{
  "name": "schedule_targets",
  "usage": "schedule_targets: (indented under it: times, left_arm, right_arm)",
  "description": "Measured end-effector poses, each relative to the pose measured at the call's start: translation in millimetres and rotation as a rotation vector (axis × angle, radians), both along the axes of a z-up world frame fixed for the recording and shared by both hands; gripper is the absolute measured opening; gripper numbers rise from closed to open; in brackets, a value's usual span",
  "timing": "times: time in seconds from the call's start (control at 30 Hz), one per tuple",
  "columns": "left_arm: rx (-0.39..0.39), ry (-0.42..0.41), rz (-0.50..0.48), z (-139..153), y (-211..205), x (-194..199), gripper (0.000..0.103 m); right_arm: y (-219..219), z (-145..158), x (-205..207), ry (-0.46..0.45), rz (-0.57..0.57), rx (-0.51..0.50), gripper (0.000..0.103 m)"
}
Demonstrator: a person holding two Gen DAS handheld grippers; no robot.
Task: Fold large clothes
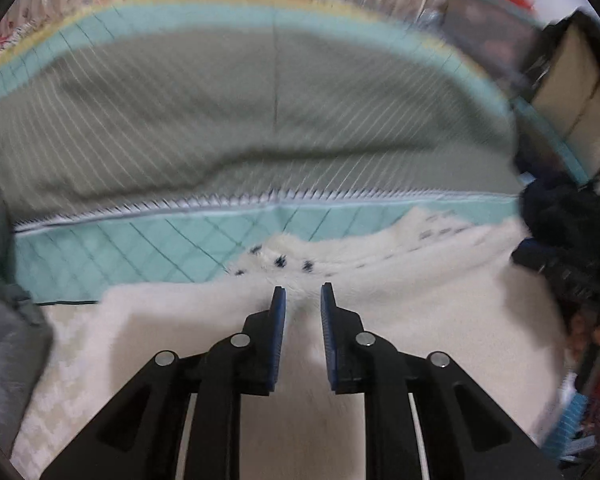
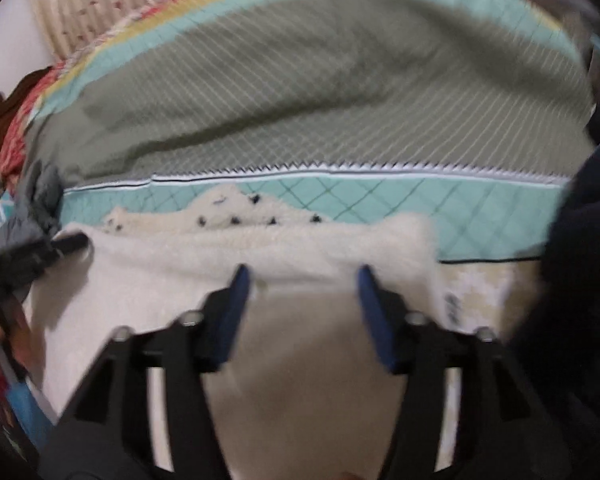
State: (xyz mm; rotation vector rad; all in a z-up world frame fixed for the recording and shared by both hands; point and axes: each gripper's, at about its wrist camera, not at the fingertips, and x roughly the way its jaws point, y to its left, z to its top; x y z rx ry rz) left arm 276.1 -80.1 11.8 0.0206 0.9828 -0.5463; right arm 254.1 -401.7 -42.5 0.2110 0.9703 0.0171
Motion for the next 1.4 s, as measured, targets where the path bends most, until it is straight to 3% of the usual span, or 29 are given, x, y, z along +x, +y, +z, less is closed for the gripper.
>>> schedule_targets:
  times: [0.07, 0.13, 0.2, 0.33, 0.43, 0.57, 0.63, 0.77, 0.9, 1.03, 1.13, 1.27, 1.4]
  left_arm:
    - [-0.041, -0.023, 0.024, 21, 35, -23, 0.043]
    - [-0.084, 0.001, 0.042, 27, 61, -44, 0.057]
    - [-0.081, 0.042, 0.059, 19, 82, -59, 0.064]
    - [-0.060, 0.154, 0.095, -16, 109, -90, 0.064]
    - [-0.100, 0.240, 0.139, -40, 116, -99, 0.064]
    - [-0.113, 0.262, 0.199, -56, 123, -85, 0.065]
    - [-0.181, 0.331, 0.225, -64, 128, -72, 0.066]
    - [-0.235, 0.383, 0.198, -73, 120, -56, 0.071]
    - [-0.224, 0.378, 0.132, -74, 99, -47, 0.085]
    - [-0.252, 0.386, 0.111, -77, 88, -36, 0.091]
    - [-0.238, 0.373, 0.107, -73, 79, -37, 0.092]
    - [-0.097, 0.292, 0.009, -60, 67, -50, 0.092]
    - [-0.157, 0.256, 0.036, -40, 113, -55, 0.092]
  right_arm:
    - [-4, 17, -35, -0.047, 0.009, -0.003, 0.074]
    - [-12, 25, -65, -0.076, -0.002, 0.027, 0.079]
    - [-17, 26, -100, -0.080, -0.017, 0.069, 0.080]
    - [-11, 16, -140, -0.068, -0.012, 0.091, 0.080]
    - [-5, 2, -140, -0.036, -0.015, 0.110, 0.080]
    - [-21, -10, -127, -0.014, -0.087, 0.117, 0.080]
    - [-38, -21, -117, 0.012, -0.132, 0.195, 0.080]
    - [-59, -42, -106, 0.053, -0.178, 0.306, 0.080]
    - [-63, -60, -100, 0.048, -0.172, 0.405, 0.088]
    - [-52, -60, -88, 0.026, -0.141, 0.412, 0.094]
    - [-33, -61, -73, 0.030, -0.061, 0.441, 0.094]
    - [-8, -63, -66, 0.039, -0.002, 0.310, 0.099]
    - [-21, -66, -74, 0.001, 0.007, 0.409, 0.099]
